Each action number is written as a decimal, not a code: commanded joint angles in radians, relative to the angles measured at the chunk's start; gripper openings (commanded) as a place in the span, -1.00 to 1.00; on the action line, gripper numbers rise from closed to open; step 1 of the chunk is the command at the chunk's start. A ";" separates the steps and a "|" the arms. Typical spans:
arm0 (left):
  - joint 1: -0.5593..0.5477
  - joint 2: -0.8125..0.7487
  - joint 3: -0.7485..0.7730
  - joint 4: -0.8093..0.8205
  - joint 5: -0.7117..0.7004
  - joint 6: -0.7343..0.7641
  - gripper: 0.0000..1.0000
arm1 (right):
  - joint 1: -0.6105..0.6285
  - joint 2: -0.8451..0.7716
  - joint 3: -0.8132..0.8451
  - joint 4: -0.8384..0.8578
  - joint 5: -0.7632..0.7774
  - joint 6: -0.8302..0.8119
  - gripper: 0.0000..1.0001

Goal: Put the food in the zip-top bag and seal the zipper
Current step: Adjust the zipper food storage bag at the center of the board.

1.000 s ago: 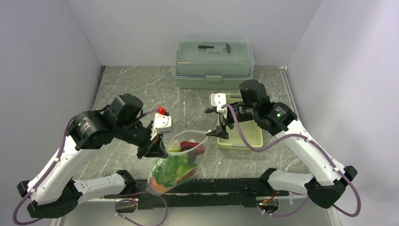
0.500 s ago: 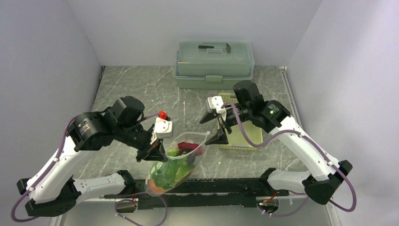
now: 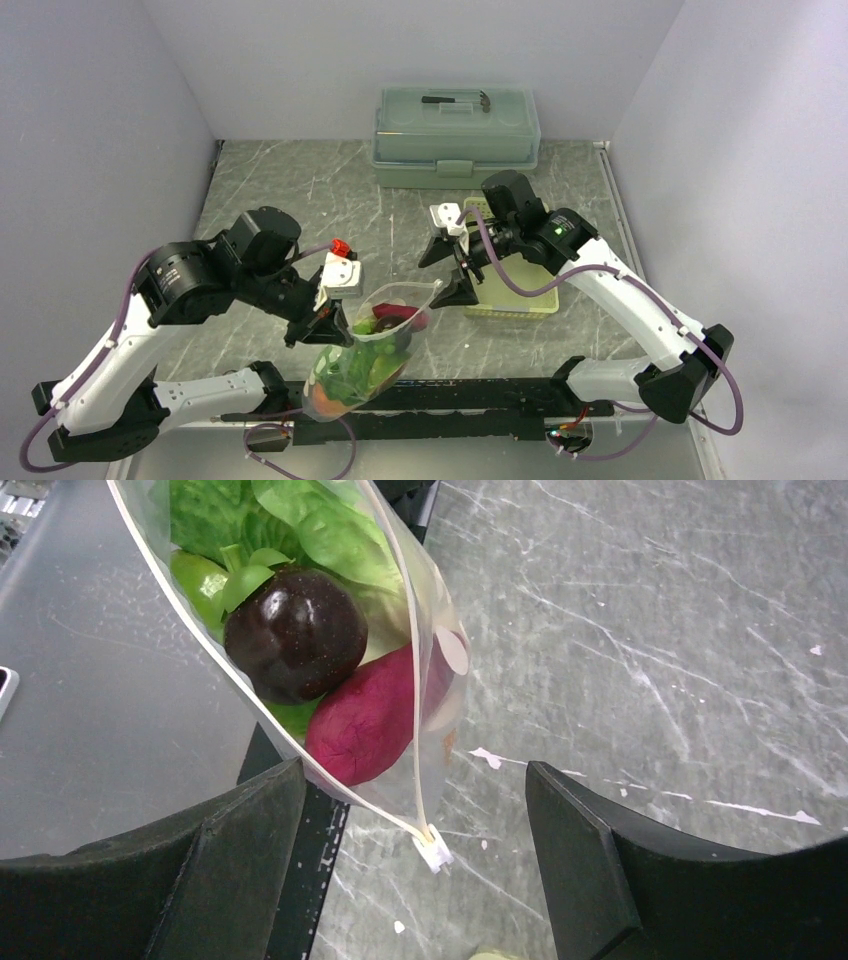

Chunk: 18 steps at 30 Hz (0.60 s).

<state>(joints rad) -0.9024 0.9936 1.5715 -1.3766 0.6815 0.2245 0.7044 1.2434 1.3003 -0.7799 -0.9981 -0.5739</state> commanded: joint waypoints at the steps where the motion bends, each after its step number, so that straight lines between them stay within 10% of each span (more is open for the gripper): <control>1: -0.010 -0.018 0.039 0.026 0.017 0.047 -1.00 | 0.011 -0.003 -0.024 0.056 -0.067 0.013 0.56; 11: -0.012 -0.027 0.050 0.022 0.009 0.049 -1.00 | 0.028 0.016 -0.023 0.038 -0.083 0.000 0.17; 18: -0.013 -0.028 0.064 0.018 0.000 0.049 -1.00 | 0.032 -0.017 -0.037 0.037 -0.070 0.012 -0.70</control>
<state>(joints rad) -0.9096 0.9810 1.5826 -1.3827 0.6640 0.2264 0.7303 1.2621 1.2644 -0.7658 -1.0363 -0.5556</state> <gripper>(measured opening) 0.014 0.221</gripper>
